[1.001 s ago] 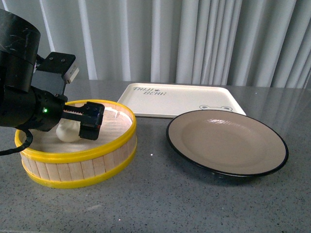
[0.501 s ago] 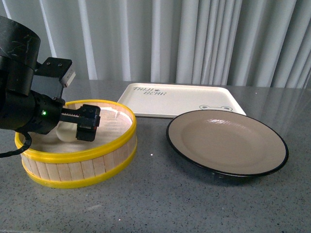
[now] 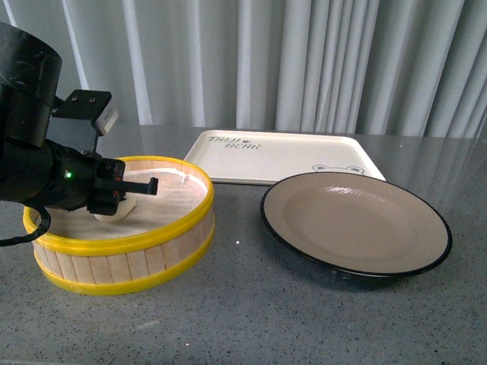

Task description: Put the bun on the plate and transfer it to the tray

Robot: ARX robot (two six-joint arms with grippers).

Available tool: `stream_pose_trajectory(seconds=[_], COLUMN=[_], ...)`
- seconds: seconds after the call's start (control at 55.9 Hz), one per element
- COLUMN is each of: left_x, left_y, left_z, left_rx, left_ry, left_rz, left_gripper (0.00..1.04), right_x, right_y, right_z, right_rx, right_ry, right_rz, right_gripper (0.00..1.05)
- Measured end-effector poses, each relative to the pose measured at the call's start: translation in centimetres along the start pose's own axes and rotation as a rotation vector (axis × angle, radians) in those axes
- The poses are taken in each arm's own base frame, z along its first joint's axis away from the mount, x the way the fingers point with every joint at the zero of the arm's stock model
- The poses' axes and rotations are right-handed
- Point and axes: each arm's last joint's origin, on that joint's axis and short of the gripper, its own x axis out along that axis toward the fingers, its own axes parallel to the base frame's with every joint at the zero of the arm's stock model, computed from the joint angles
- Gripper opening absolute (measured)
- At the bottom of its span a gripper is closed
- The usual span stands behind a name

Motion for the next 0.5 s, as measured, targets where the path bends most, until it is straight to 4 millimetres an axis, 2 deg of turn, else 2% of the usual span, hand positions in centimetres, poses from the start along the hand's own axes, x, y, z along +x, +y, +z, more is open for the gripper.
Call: stream_pose_trajectory(seconds=[0.072,0.268,0.501], left_x=[-0.3,-1.5,-3.5], left_y=[-0.2,-1.4,-5.0], left_z=[0.4,1.6,3.1], left_rx=[-0.002,0.011,0.038], left_ry=[-0.014,-0.059,-0.108], left_rz=[-0.007,-0.049,-0.145], left_gripper=[0.04,0.04,0.04], right_x=[0.0,0.0,0.0], right_y=[0.0,0.0,0.0], right_z=[0.0,0.0,0.0], right_rx=[0.0,0.0,0.0], right_ry=[0.0,0.0,0.0], right_rz=[0.0,0.0,0.0], right_gripper=[0.96,0.96,0.96])
